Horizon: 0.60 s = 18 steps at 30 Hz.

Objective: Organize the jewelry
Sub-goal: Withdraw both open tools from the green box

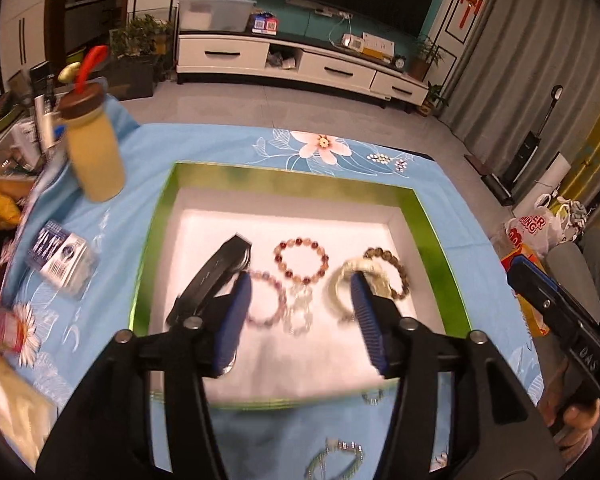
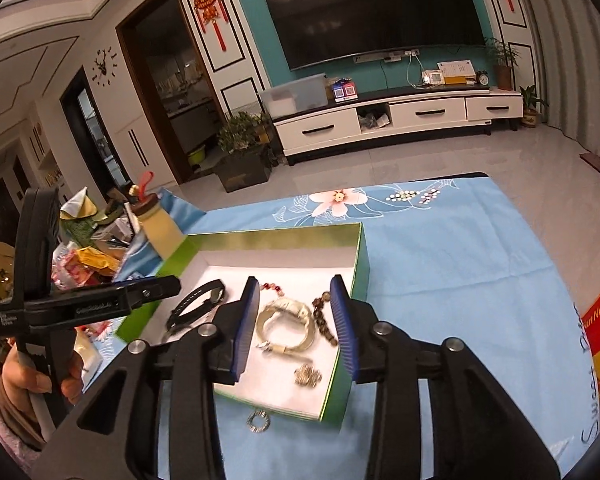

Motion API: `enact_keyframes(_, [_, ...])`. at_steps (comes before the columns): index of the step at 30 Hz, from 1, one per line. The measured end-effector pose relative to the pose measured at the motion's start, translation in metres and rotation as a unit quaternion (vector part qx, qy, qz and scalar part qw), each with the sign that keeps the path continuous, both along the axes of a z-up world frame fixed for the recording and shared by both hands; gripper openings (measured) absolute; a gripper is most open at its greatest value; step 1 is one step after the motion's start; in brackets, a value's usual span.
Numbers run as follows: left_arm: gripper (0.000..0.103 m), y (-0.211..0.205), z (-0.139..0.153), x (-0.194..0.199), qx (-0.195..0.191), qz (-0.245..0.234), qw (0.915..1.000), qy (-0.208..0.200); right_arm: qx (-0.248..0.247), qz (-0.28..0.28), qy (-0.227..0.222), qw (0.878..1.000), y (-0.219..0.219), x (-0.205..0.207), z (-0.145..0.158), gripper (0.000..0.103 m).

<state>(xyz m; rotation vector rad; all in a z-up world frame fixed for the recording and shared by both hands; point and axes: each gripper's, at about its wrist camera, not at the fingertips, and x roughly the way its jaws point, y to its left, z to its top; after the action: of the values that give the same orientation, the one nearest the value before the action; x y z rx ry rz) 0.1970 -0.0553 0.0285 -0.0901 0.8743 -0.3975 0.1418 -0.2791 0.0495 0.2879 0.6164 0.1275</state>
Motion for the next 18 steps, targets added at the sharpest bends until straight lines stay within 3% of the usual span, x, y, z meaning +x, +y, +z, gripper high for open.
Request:
enact_keyframes(5, [0.063,0.021,-0.007,-0.05,0.013,0.007,0.9998,-0.01,-0.004,0.016,-0.001,1.0,0.008,-0.031,0.003,0.042])
enact_keyframes(9, [0.063,0.039,-0.028,-0.079,0.031,0.018,0.9993,0.014,0.0,0.028,0.009,1.0,0.015,-0.051,0.0,0.042])
enact_keyframes(18, [0.063,0.059,-0.059,-0.124,0.025,0.031,0.9976,0.057,0.012,0.051,0.057,0.997,0.037,-0.085,-0.03,0.042])
